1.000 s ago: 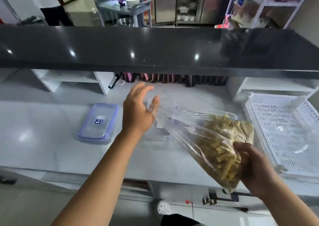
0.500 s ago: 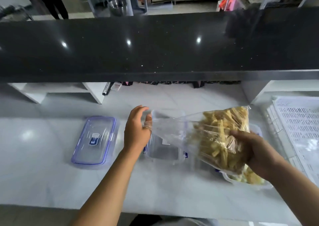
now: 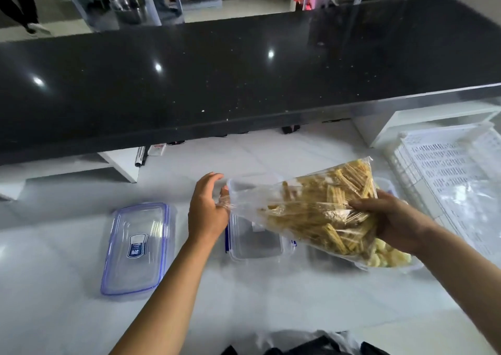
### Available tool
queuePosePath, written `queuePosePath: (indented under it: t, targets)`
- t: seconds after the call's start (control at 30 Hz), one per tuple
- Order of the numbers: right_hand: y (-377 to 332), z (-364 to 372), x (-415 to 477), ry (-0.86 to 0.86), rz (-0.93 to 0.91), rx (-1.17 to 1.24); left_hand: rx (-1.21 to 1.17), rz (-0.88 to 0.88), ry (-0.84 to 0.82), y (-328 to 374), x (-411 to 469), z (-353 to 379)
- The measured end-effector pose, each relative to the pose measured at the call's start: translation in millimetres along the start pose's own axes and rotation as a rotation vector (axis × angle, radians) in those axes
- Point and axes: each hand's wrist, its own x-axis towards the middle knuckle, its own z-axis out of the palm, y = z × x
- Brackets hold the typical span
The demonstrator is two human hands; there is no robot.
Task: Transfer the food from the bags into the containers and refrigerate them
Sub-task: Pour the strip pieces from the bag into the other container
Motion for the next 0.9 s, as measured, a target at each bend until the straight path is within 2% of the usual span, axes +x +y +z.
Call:
queuePosePath:
  t: [0.3,0.43,0.57,0.9]
  targets:
    - [6,-9,-3,-0.032,-0.006,-0.019,-0.111,-0.019,-0.021,-9,9,7]
    - [1,-3,0,0.024,0.032,-0.085,-0.105,-0.039,-0.049,-11,10,11]
    - [-4,5,3,0.120,0.000,-0.029,-0.162,-0.069,-0.017,-11,9,15]
    - [3,4,7,0.158,0.052,-0.139,-0.169,-0.081,-0.041,-21,10,17]
